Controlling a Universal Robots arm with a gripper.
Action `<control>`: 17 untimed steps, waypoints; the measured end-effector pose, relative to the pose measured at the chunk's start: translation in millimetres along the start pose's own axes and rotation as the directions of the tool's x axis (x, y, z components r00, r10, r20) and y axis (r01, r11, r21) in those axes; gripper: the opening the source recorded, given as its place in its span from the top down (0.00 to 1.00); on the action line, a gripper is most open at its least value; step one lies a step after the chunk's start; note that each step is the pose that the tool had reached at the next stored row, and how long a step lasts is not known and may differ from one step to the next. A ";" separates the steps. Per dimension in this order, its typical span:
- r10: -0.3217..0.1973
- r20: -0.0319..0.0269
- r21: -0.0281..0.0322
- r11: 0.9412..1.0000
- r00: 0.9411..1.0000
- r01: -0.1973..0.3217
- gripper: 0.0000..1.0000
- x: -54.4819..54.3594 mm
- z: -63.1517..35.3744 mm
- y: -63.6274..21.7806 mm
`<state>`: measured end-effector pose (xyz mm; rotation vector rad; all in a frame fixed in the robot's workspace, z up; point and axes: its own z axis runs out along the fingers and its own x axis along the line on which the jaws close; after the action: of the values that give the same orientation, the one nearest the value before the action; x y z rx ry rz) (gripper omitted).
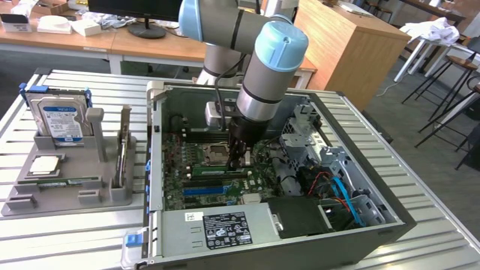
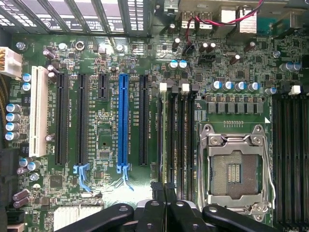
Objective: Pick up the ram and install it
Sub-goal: 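Insert the ram into the slot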
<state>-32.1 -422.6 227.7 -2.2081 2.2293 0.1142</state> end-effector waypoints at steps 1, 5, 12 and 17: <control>0.000 0.000 0.000 1.000 1.000 0.000 0.89 0.0 -0.1 0.0; 0.000 0.000 0.000 1.000 1.000 0.000 0.89 0.0 0.0 0.0; 0.000 0.000 0.001 1.000 1.000 0.000 0.89 0.0 -0.7 0.0; 0.000 0.000 0.001 1.000 1.000 0.000 0.89 -0.1 -1.2 0.1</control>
<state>-32.1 -422.6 229.0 -2.2077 2.2289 0.1135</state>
